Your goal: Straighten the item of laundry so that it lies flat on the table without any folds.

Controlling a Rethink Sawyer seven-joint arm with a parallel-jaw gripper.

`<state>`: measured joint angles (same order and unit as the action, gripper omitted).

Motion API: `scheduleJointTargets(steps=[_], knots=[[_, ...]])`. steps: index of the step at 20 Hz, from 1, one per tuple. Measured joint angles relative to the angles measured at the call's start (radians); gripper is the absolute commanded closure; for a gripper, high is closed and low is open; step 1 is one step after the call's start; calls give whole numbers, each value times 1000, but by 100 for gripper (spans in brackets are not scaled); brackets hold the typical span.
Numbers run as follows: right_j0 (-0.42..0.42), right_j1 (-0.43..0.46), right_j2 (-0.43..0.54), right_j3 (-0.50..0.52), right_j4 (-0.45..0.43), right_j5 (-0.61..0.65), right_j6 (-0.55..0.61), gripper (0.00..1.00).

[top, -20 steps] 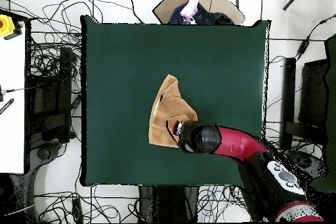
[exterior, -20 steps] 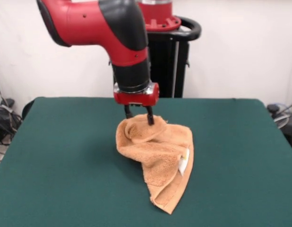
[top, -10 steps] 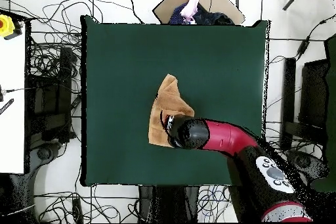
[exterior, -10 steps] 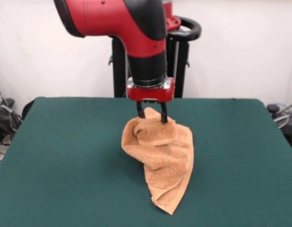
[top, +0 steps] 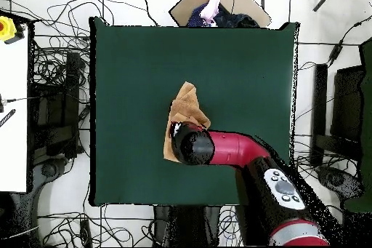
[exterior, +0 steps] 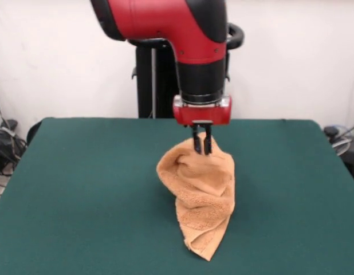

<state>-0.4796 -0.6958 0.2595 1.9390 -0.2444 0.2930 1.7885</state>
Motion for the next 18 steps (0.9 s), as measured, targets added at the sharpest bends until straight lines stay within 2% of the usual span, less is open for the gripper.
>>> scheduleJointTargets(steps=[2, 7, 12, 18], knots=[[52, 0, -37, 0, 0, -86, 2, 100], [158, -2, -116, 2, 10, -208, 7, 100], [227, -9, -164, 10, 48, -248, 8, 100], [246, -10, -191, 32, 107, -248, 8, 100]])
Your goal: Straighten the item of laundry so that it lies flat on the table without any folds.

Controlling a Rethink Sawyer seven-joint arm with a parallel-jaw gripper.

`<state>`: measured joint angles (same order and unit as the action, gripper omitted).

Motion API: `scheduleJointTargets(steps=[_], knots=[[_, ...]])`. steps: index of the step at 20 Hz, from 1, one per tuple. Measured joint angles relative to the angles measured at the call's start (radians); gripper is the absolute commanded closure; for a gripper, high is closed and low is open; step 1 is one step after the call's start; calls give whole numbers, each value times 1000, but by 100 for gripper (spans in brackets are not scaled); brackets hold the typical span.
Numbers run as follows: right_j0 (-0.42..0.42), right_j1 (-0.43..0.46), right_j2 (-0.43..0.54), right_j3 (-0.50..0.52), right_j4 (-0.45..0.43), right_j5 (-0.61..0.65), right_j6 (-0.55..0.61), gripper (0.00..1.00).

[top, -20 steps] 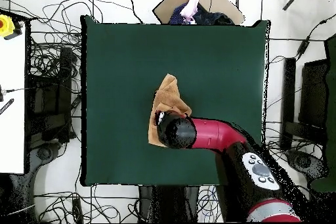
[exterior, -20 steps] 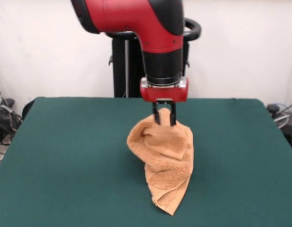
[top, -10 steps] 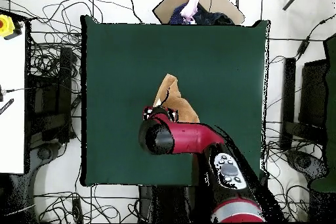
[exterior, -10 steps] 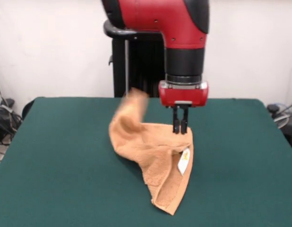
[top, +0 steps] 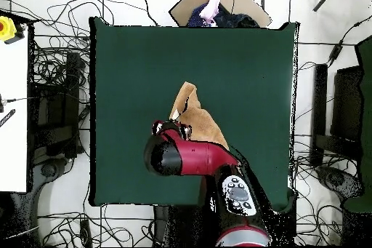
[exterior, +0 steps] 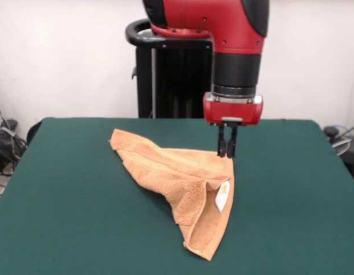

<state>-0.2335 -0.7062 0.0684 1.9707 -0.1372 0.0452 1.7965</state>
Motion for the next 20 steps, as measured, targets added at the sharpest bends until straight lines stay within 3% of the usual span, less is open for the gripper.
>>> scheduleJointTargets(steps=[20], knots=[[5, 37, -28, -1, 115, 31, 0, 100]])
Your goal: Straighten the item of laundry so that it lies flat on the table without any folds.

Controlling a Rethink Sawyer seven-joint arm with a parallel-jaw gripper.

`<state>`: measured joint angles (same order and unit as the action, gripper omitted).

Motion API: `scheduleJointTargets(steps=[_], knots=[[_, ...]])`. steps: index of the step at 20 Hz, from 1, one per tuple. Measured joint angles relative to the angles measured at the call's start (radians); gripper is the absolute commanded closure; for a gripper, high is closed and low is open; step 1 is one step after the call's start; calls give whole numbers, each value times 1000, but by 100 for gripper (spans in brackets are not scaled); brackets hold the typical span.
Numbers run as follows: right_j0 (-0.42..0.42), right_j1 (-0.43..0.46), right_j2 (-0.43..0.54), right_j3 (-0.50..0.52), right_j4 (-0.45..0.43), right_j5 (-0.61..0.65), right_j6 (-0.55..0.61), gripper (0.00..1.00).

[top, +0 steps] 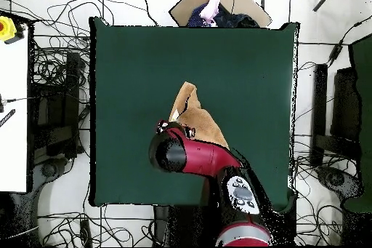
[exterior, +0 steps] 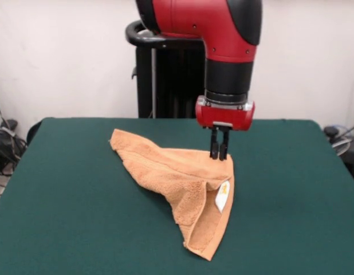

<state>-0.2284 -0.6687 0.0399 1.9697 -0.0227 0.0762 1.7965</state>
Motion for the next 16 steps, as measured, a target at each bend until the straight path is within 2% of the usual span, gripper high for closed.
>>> scheduleJointTargets(steps=[10, 16], knots=[[56, 68, -2, 0, 40, -2, 0, 100], [73, 136, -3, 4, 43, -52, 0, 100]])
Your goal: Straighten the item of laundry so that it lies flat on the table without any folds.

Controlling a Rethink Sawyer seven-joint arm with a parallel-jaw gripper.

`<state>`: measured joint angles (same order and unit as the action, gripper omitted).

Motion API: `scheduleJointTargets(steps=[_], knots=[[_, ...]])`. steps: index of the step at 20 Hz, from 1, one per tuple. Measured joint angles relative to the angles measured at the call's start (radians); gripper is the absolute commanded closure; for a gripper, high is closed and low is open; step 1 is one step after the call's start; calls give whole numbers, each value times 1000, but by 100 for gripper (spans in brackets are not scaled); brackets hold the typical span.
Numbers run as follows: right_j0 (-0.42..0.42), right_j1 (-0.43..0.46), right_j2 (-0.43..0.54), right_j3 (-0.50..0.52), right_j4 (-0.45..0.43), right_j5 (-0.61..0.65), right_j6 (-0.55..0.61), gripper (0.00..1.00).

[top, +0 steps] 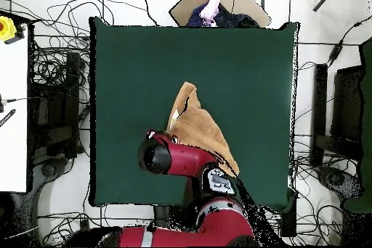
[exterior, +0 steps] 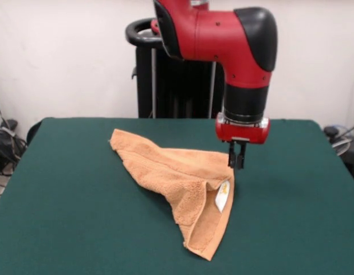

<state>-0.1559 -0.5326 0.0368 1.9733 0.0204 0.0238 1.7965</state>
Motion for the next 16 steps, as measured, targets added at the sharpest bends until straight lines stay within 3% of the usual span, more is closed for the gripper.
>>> scheduleJointTargets(steps=[8, 16], knots=[[22, 35, -43, 0, 19, -41, 0, 100], [4, 15, -56, 0, 38, -42, 0, 100]])
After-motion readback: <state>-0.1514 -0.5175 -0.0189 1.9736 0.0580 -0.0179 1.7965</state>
